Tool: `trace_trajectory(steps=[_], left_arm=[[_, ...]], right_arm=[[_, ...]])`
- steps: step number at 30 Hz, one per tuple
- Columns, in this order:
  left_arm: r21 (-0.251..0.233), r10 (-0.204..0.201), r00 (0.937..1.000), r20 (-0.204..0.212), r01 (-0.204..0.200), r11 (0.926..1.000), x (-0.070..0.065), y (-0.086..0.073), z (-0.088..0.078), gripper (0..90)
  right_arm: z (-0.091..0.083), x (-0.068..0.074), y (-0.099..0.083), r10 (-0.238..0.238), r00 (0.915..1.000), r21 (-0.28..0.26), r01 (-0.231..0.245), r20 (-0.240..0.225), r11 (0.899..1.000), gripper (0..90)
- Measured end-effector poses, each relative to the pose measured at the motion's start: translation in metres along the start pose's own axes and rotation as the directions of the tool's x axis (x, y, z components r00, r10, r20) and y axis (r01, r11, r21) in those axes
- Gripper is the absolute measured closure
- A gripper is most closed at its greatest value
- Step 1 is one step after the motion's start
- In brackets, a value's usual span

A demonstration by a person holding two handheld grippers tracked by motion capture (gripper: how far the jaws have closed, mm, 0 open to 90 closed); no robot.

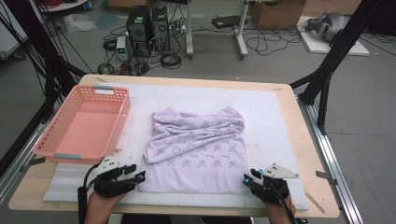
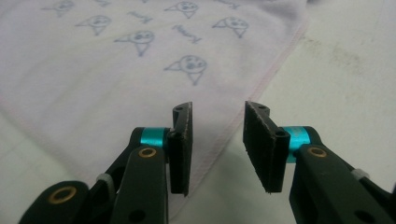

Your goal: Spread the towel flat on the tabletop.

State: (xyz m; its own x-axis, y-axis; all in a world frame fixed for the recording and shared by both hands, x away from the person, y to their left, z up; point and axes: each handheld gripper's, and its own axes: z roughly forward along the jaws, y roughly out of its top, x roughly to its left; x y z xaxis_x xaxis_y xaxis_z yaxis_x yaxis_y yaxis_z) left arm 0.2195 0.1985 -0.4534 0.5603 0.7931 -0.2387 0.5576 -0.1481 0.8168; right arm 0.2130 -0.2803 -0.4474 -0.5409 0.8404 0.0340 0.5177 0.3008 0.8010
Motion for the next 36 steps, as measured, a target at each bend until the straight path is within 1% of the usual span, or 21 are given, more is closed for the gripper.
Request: trace_trajectory(steps=[2, 3, 5, 8, 9, 11, 12, 13, 14, 15, 16, 18, 19, 20, 22, 27, 29, 30, 31, 32, 36], left_arm=[[0.023, 0.016, 0.9999, 0.001, -0.016, 0.9996, -0.005, -0.005, 0.0, 50.5], [0.013, 0.031, 0.9995, -0.008, -0.031, 0.9994, -0.008, -0.007, -0.001, 50.7], [0.017, 0.054, 0.9984, -0.018, -0.054, 0.9984, -0.012, -0.01, -0.003, 53.3], [0.017, 0.088, 0.9956, -0.032, -0.088, 0.996, -0.017, -0.014, -0.005, 60.5], [0.014, 0.086, 0.9957, -0.033, -0.086, 0.9962, -0.018, -0.016, -0.006, 62.3], [0.008, 0.087, 0.9958, -0.029, -0.087, 0.9962, -0.019, -0.018, -0.007, 67.6], [0.007, 0.089, 0.9955, -0.033, -0.089, 0.996, -0.02, -0.019, -0.008, 70.3], [0.009, 0.096, 0.9948, -0.034, -0.096, 0.9954, -0.02, -0.019, -0.008, 75.2], [0.011, 0.09, 0.9956, -0.025, -0.09, 0.9959, -0.019, -0.02, -0.009, 80.0], [0.013, 0.08, 0.9967, -0.013, -0.08, 0.9967, -0.019, -0.02, -0.009, 85.8], [0.014, 0.086, 0.9962, -0.016, -0.086, 0.9962, -0.02, -0.02, -0.01, 86.9], [0.022, 0.091, 0.9957, -0.018, -0.091, 0.9956, -0.021, -0.02, -0.01, 87.4], [0.024, 0.089, 0.9959, -0.014, -0.089, 0.9958, -0.021, -0.02, -0.011, 87.5], [0.026, 0.083, 0.9966, -0.007, -0.082, 0.9963, -0.02, -0.02, -0.012, 87.6], [0.029, 0.067, 0.9977, 0.003, -0.067, 0.9973, -0.019, -0.02, -0.014, 87.7], [0.043, 0.048, 0.9988, 0.009, -0.048, 0.9979, -0.016, -0.023, -0.022, 87.9], [0.043, 0.039, 0.9991, 0.019, -0.04, 0.9983, -0.016, -0.024, -0.026, 87.9], [0.036, 0.024, 0.9993, 0.027, -0.025, 0.999, -0.018, -0.025, -0.029, 87.9], [0.035, 0.024, 0.999, 0.037, -0.025, 0.9991, -0.019, -0.026, -0.031, 87.9], [0.042, 0.033, 0.9986, 0.04, -0.035, 0.9985, -0.021, -0.027, -0.033, 87.9], [0.058, 0.05, 0.9974, 0.052, -0.053, 0.9969, -0.027, -0.031, -0.039, 87.9]], right_arm=[[-0.005, 0.006, -0.001, 0.001, 1.0, -0.007, -0.001, -0.005, 1.0, 61.3], [-0.006, 0.008, -0.002, -0.006, 0.9999, -0.006, 0.006, -0.008, 1.0, 61.2], [-0.008, 0.012, -0.005, -0.013, 0.9999, 0.006, 0.013, -0.011, 1.0, 61.2], [-0.008, 0.016, -0.009, -0.026, 0.9997, 0.032, 0.026, 0.0, 0.999, 61.4], [-0.007, 0.016, -0.01, -0.029, 0.9996, 0.046, 0.028, 0.005, 0.999, 61.3], [-0.008, 0.015, -0.013, -0.007, 1.0, 0.039, 0.007, 0.005, 0.999, 61.3], [-0.007, 0.015, -0.013, -0.007, 1.0, 0.036, 0.007, 0.005, 0.999, 61.4], [-0.007, 0.016, -0.013, -0.001, 1.0, 0.038, 0.0, 0.007, 0.999, 61.5], [-0.007, 0.016, -0.013, 0.0, 0.9999, 0.036, 0.0, 0.011, 0.999, 62.3], [-0.007, 0.016, -0.013, 0.004, 0.9999, 0.037, -0.004, 0.009, 0.999, 64.3], [-0.007, 0.016, -0.013, 0.007, 1.0, 0.04, -0.008, 0.003, 0.999, 68.0], [-0.008, 0.016, -0.013, 0.003, 0.9998, 0.043, -0.002, -0.019, 0.999, 80.3], [-0.008, 0.017, -0.012, -0.003, 0.9993, 0.047, 0.005, -0.037, 0.999, 83.5], [-0.009, 0.018, -0.012, -0.006, 0.9995, 0.054, 0.008, -0.032, 0.999, 84.6], [-0.009, 0.019, -0.011, -0.014, 0.9994, 0.065, 0.016, -0.031, 0.998, 85.2], [-0.015, 0.019, -0.013, -0.004, 0.9988, 0.081, 0.008, -0.049, 0.997, 85.3], [-0.02, 0.02, -0.015, -0.017, 0.9983, 0.088, 0.022, -0.055, 0.996, 85.4], [-0.022, 0.021, -0.016, -0.019, 0.9982, 0.091, 0.025, -0.056, 0.996, 85.3], [-0.024, 0.022, -0.017, -0.02, 0.9979, 0.095, 0.026, -0.062, 0.995, 85.3], [-0.027, 0.024, -0.019, -0.029, 0.9976, 0.096, 0.035, -0.062, 0.995, 85.4], [-0.036, 0.028, -0.025, -0.033, 0.9971, 0.104, 0.04, -0.068, 0.994, 85.4]])
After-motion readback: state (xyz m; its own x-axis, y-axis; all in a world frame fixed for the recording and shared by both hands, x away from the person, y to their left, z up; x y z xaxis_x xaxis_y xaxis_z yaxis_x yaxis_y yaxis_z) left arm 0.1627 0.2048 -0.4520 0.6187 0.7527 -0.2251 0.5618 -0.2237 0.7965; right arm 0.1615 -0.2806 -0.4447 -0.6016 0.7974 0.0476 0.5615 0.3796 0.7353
